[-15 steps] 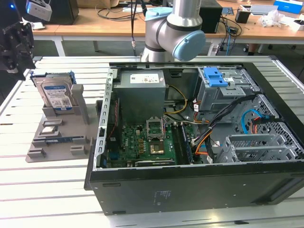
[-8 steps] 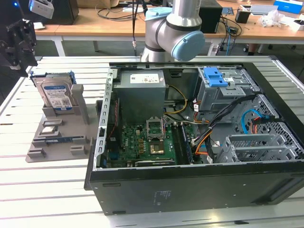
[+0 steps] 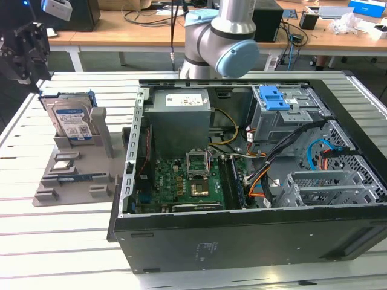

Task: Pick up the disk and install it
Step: 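Pick up the disk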

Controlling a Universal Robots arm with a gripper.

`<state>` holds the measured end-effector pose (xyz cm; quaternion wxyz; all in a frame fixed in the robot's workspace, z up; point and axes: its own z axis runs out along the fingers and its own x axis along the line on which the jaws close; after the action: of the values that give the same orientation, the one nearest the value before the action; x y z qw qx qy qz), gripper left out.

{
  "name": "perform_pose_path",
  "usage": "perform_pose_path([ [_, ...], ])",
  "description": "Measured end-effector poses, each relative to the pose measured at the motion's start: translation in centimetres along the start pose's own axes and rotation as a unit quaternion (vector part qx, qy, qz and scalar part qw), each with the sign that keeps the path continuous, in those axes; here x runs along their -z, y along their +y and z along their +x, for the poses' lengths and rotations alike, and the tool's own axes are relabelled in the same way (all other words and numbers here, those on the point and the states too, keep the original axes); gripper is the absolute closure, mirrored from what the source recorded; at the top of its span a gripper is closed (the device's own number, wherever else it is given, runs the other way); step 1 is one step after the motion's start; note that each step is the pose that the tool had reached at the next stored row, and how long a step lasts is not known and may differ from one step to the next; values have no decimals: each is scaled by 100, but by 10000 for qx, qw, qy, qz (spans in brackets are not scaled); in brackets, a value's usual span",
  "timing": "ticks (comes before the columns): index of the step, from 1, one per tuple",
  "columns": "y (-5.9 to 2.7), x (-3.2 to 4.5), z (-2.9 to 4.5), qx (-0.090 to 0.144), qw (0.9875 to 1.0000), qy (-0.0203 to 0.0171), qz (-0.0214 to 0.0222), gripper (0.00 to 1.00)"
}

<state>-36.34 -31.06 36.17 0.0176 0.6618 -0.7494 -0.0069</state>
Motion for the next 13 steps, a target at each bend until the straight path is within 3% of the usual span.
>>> perform_pose_path([
  [4, 7, -11, -93, 42, 10000, 1, 0, 46],
  [13, 7, -57, -229, 157, 9999, 5, 2, 46],
])
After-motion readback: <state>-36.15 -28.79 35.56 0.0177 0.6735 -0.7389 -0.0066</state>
